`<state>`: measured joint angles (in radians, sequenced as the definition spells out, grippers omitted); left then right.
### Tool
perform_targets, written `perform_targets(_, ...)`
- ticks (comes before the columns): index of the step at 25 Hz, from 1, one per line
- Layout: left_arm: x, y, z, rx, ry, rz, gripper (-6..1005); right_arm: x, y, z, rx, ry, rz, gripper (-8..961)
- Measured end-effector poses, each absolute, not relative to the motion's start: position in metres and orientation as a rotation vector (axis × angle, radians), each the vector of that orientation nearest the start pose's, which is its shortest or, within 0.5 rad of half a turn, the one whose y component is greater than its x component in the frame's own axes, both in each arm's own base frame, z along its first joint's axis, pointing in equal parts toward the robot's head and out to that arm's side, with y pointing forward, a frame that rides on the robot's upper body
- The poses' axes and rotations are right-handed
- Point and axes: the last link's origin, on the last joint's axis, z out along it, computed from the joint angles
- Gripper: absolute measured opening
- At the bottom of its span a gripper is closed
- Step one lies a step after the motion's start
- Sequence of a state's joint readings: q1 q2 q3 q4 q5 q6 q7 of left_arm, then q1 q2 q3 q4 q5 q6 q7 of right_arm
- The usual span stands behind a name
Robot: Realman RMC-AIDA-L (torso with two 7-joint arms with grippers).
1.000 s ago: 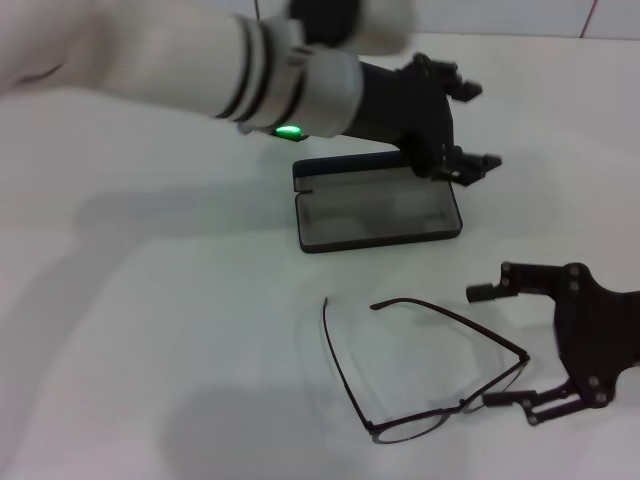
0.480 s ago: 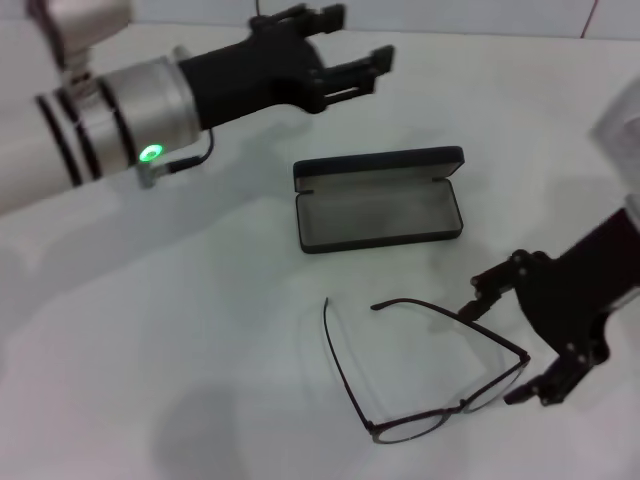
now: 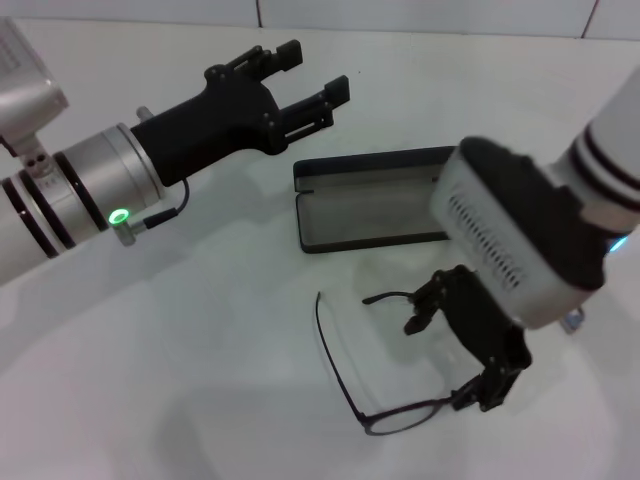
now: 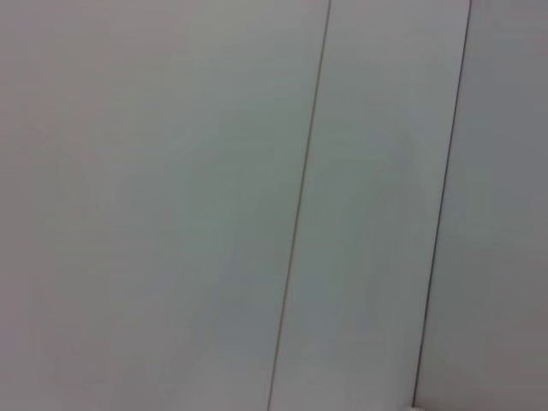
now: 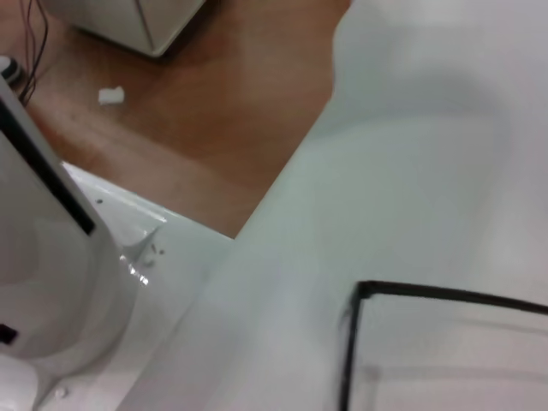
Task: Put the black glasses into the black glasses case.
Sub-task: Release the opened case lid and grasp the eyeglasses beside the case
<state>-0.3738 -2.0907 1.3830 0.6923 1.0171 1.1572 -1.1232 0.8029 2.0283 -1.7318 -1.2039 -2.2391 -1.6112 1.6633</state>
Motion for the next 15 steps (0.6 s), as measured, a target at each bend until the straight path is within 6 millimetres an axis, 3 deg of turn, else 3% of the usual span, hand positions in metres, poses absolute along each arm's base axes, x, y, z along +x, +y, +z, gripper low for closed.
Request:
perform_targets(5, -0.219, 0.345, -0.029, -2.348, -0.499, -1.046, 789, 0.109, 0.311, -0.08, -3.208, -0.849, -0.698, 842)
perform_targets(15, -0.216, 0.348, -0.03, -2.35, -0.496, -1.053, 788, 0.111, 0.301, -0.09, -3.222, -0.896, -0.731, 811)
